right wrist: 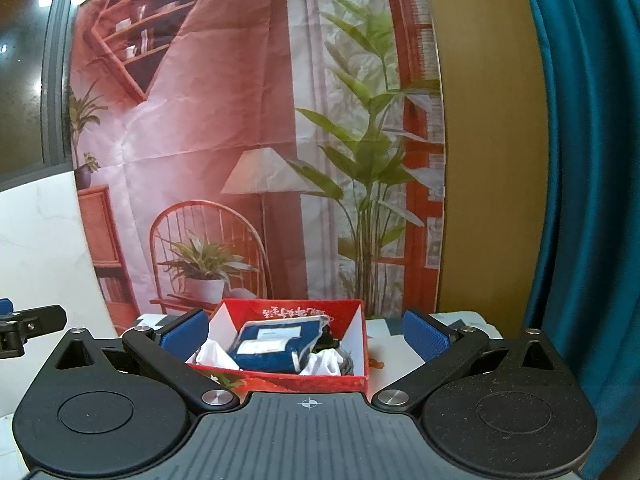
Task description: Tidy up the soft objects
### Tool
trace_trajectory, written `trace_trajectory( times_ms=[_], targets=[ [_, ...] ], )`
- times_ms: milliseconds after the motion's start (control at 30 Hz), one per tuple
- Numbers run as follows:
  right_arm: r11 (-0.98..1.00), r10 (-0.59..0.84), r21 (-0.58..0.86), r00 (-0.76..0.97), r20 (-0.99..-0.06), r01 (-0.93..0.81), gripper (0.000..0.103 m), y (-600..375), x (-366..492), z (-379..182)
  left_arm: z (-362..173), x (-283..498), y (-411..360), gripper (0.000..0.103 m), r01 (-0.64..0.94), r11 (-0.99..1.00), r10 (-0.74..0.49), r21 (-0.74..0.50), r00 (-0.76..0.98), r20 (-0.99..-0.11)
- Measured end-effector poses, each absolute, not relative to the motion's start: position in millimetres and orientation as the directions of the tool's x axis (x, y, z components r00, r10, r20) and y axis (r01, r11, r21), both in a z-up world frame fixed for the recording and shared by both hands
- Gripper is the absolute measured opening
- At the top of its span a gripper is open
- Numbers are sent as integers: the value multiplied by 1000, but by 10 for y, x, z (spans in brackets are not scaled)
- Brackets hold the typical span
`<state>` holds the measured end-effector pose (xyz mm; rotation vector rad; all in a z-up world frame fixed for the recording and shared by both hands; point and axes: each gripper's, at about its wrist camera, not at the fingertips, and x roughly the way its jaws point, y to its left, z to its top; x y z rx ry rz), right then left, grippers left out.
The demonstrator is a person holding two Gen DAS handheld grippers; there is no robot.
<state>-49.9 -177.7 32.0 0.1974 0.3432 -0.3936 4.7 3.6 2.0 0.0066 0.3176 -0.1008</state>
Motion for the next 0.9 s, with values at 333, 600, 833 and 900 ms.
trace_trajectory(
  times_ms=[333,600,833,900],
  targets=[
    [901,-353,112,859,-370,418,103,-1764,-482,310,25,51,35,103,98,995,-96,-10,944,-316],
    [899,-361,104,855,-373,425,103,-1758,-487,299,29,49,27,103,96,995,-95,-11,943,-318],
    [898,-363,105,854,-374,427,103,-1770,-480,296,26,50,35,103,97,995,-96,-14,942,-320],
    [897,-365,105,852,-375,430,103,-1788,-484,293,24,51,38,103,98,995,-98,-16,942,-321]
  ],
)
